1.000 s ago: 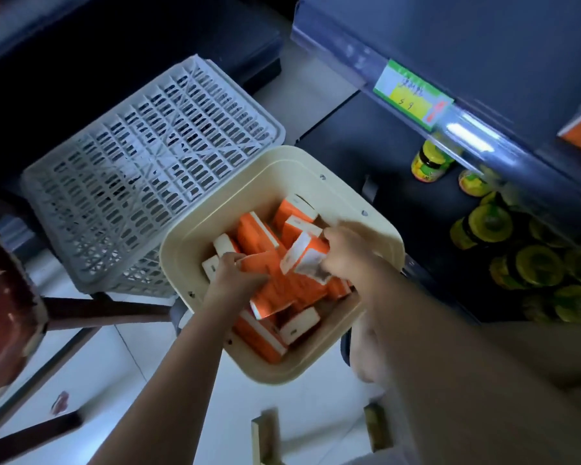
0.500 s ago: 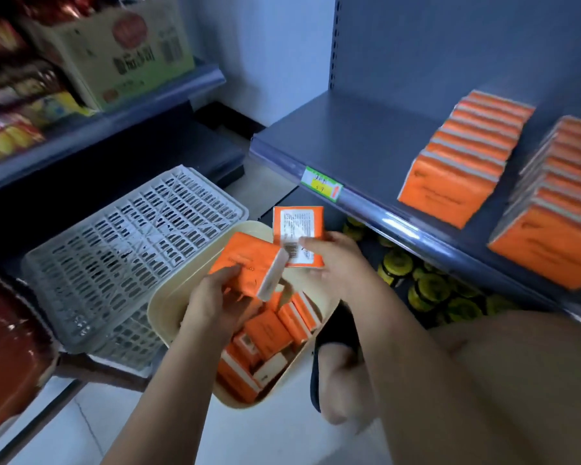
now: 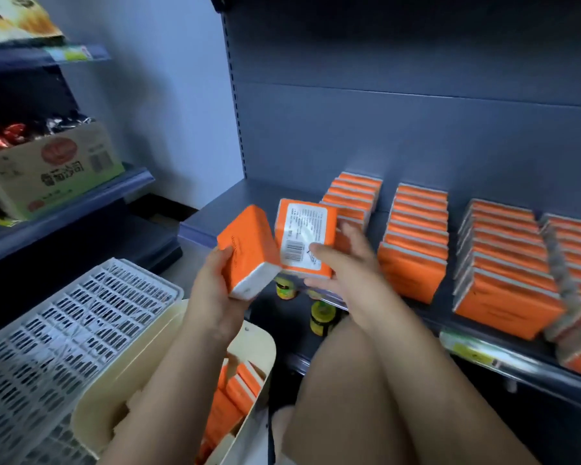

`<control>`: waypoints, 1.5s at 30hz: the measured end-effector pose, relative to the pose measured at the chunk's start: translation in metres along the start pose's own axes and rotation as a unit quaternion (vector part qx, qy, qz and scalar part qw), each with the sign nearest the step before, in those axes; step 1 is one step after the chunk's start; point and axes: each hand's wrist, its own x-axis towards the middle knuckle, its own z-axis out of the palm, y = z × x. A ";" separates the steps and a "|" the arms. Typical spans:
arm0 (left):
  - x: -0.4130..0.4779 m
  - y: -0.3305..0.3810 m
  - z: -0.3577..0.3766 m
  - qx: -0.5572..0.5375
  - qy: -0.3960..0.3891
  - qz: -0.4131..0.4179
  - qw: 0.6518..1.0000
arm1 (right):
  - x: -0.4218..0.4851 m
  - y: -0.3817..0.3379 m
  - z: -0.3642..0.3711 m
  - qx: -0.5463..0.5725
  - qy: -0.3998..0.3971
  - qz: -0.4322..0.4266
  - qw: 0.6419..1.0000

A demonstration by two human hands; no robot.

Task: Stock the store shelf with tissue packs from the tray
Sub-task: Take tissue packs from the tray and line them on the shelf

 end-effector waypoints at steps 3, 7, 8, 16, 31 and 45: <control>-0.004 -0.007 0.045 0.008 -0.079 -0.029 0.996 | -0.020 -0.021 -0.039 0.021 0.039 -0.060 0.997; -0.014 -0.031 0.106 0.035 -0.163 -0.074 0.983 | -0.042 -0.041 -0.093 0.007 0.064 -0.054 0.996; -0.018 -0.038 0.121 0.041 -0.180 -0.085 0.979 | -0.048 -0.045 -0.106 -0.002 0.065 -0.054 0.996; -0.034 -0.078 0.190 0.048 -0.315 -0.172 0.932 | -0.073 -0.061 -0.176 -0.436 0.077 -0.104 0.891; 0.014 -0.084 0.177 0.238 -0.380 0.100 0.888 | -0.077 -0.073 -0.244 -0.192 0.180 -0.170 0.950; -0.010 -0.091 0.154 0.472 -0.403 0.351 0.701 | -0.103 -0.075 -0.263 -0.471 0.193 -0.159 0.846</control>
